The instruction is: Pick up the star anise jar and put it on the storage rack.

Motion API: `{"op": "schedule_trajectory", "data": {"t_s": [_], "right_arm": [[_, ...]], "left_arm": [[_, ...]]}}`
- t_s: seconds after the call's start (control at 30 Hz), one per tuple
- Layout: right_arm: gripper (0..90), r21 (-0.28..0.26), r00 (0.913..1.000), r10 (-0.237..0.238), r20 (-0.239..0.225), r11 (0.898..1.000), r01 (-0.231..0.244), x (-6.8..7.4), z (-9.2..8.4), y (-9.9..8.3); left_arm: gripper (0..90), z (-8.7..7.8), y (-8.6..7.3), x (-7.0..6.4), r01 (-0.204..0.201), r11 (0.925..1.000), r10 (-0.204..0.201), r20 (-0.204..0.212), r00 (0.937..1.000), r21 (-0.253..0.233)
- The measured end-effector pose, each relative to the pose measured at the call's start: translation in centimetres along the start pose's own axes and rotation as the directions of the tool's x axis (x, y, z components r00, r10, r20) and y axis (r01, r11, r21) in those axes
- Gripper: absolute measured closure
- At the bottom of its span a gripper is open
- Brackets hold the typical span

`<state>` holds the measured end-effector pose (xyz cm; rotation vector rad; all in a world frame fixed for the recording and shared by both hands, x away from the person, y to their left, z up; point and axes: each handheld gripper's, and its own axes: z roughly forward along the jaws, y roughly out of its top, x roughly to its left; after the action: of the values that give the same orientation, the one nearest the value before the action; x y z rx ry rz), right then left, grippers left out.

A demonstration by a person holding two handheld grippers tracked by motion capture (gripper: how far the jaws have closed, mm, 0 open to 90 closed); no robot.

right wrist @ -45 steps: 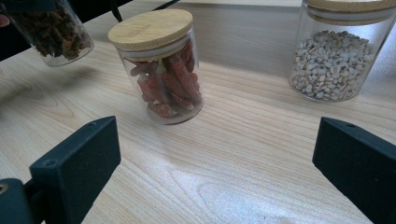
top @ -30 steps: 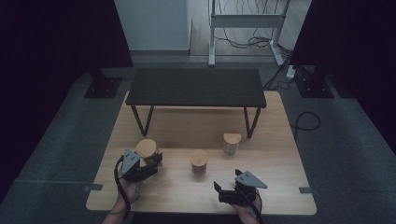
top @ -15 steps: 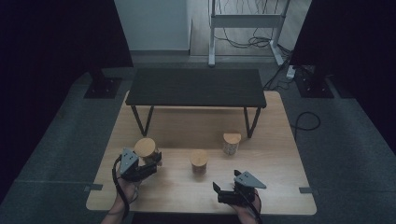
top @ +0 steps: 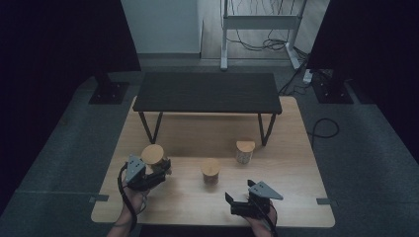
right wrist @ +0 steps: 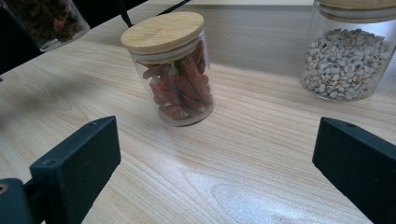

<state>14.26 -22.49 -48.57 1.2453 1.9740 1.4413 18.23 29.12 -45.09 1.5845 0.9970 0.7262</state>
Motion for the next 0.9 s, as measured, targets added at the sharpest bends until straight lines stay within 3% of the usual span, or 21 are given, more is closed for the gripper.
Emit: {"op": "schedule_trajectory", "data": {"t_s": [0.5,0.9], "right_arm": [[0.6,-0.004,1.0000,0.004,0.007,1.000,-0.004,0.0,-0.1,0.0],[0.6,-0.007,0.9999,0.003,0.010,1.000,-0.003,0.0,-0.2,0.0]], "left_arm": [[26.3,-0.1,3.1,-0.2,-0.032,0.9977,0.032,0.009,0.9994,-0.059],[26.3,-0.1,4.1,-0.4,-0.032,0.9973,0.033,0.011,0.9994,-0.066]]}}
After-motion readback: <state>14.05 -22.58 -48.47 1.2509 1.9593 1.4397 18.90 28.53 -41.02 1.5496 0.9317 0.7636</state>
